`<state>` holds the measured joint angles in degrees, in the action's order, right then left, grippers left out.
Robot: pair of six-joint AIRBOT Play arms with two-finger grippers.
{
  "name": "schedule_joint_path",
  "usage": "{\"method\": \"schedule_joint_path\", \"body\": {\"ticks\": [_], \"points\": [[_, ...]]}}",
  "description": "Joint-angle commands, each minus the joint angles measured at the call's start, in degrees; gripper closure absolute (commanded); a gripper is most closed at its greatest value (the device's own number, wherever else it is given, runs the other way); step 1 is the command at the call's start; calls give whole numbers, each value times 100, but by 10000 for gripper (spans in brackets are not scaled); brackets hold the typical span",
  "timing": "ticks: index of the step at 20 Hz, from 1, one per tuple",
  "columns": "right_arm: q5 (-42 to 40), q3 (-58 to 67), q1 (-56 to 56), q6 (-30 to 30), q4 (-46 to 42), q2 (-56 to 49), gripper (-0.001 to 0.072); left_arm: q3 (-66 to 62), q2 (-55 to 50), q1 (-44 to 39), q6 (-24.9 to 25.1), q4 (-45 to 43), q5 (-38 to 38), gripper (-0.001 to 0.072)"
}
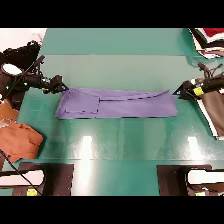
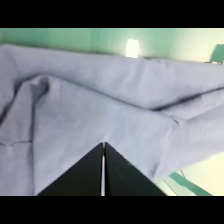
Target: Fold the shirts.
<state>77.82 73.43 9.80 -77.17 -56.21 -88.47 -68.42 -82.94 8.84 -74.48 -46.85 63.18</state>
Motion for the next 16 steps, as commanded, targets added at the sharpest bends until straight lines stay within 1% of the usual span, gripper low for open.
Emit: {"method": "schedule_joint_path", "body": {"ticks": [1,4,6,8,10,11,12,13,14,16], "points": [[61,-520,518,219,101,13,184,-13,-22,-107,-2,114,243,684],[42,-894,719,424,323,-210,183,-13,-39,-715,-4,-35,157,684],[59,-960,699,494,737,-490,183,-13,-39,-1255,-9,-236,-118,685],[42,-955,592,713,1266,-739,185,-13,-63,-1731,-57,-243,-420,685],[-42,-951,389,748,1360,-861,200,-15,-66,-2131,-57,-245,-752,685],[-72,-949,282,835,1362,-872,284,-20,-74,-2291,-57,-245,-949,685],[-76,-944,192,944,1370,-868,420,-85,-136,-2441,-61,-245,-1091,686],[-15,-925,105,1191,1458,-859,639,-225,-254,-2568,-63,-247,-1110,685],[107,-826,28,1379,1458,-855,696,-442,-426,-2697,-57,-258,-1034,685],[444,-409,-103,1381,1464,-785,697,-951,-852,-2933,-63,-339,-852,686]]}}
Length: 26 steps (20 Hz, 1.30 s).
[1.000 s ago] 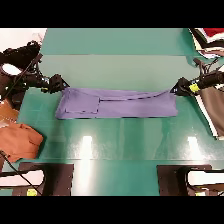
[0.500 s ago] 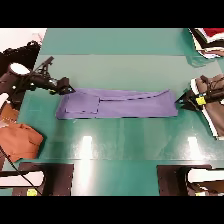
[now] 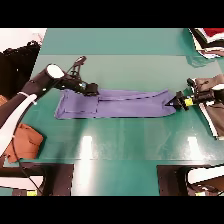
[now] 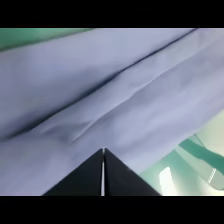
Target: Fold the shirts.
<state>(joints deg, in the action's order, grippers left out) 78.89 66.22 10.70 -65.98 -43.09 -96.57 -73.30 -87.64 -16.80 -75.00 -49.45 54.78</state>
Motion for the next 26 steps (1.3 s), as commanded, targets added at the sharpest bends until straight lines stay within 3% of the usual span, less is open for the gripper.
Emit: {"method": "schedule_joint_path", "body": {"ticks": [1,9,19,26], "points": [[439,555,-269,260,155,155,697,-717,-608,-472,-22,-114,52,686],[463,2562,-1556,-542,162,1360,697,-1963,-2015,-1045,-400,-125,304,685],[-125,3705,-2769,-813,160,1355,697,-1980,-2120,-1064,-431,-184,179,685],[-929,3700,-3683,-787,164,1211,696,-3823,-2103,-57,-461,-302,1954,685]]}}
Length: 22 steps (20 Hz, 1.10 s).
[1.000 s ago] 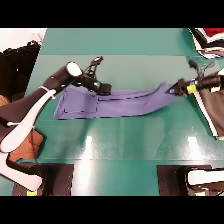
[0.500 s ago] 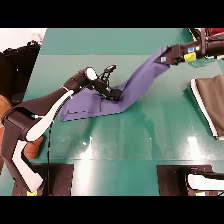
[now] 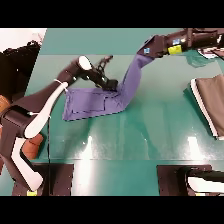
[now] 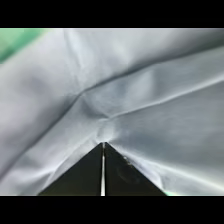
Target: Fold the shirts.
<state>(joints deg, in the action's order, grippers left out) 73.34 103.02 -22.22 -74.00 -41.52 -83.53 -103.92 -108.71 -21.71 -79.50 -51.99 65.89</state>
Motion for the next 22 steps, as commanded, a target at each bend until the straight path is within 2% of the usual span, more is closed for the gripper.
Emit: {"method": "schedule_joint_path", "body": {"ticks": [1,3,5,7,8,10,11,12,13,15,18,22], "points": [[-490,20,-586,15,20,-199,696,-1185,4,684,-31,-72,1156,685],[-839,20,-1038,358,511,-518,696,-1792,131,1180,-138,-190,1534,685],[-1294,33,-1502,767,1172,-973,696,-1716,608,1655,-136,-420,1438,685],[-1727,39,-1923,837,1355,-1462,693,-1550,1113,2111,-127,-848,1458,685],[-1840,125,-2114,920,1351,-1714,634,-1467,1333,2315,-127,-1023,1469,685],[-1993,577,-2476,1150,1346,-2275,454,-1357,1694,2688,-127,-1211,1473,684],[-2052,831,-2616,1252,1338,-2531,311,-1355,1814,2837,-129,-1222,1499,685],[-2024,1056,-2702,1257,1340,-2736,197,-1355,1906,2944,-127,-1222,1528,684],[-1816,1285,-2728,1252,1340,-2909,198,-1357,1969,3018,-127,-1222,1565,684],[-1200,1464,-2601,1097,1300,-3003,283,-1357,2009,3016,-107,-1220,1679,685],[-640,861,-2155,763,1078,-2728,285,-1355,2006,2992,-109,-1198,1784,685],[-581,-599,-1283,433,463,-1952,285,-1355,2006,2992,-109,-1191,1810,685]]}}
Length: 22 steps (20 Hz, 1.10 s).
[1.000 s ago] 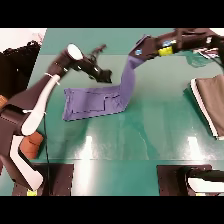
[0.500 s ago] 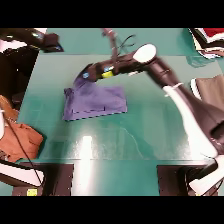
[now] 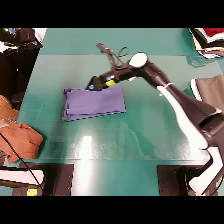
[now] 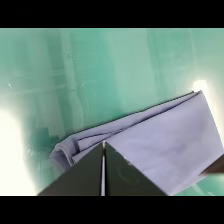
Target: Fold the shirts.
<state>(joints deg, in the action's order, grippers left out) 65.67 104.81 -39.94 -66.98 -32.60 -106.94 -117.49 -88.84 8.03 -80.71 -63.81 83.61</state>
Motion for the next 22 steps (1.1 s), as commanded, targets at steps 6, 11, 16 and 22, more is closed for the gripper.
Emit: {"method": "schedule_joint_path", "body": {"ticks": [6,11,16,22], "points": [[-63,-2605,1880,-616,-748,1174,183,308,0,17,-11,11,-140,684],[-177,-3025,1930,-616,-684,883,85,376,-9,17,13,52,-219,684],[-654,-2881,1467,-616,11,334,92,376,-9,17,11,81,-223,684],[-479,-1561,776,-619,0,-551,422,376,-9,17,4,391,-269,685]]}}
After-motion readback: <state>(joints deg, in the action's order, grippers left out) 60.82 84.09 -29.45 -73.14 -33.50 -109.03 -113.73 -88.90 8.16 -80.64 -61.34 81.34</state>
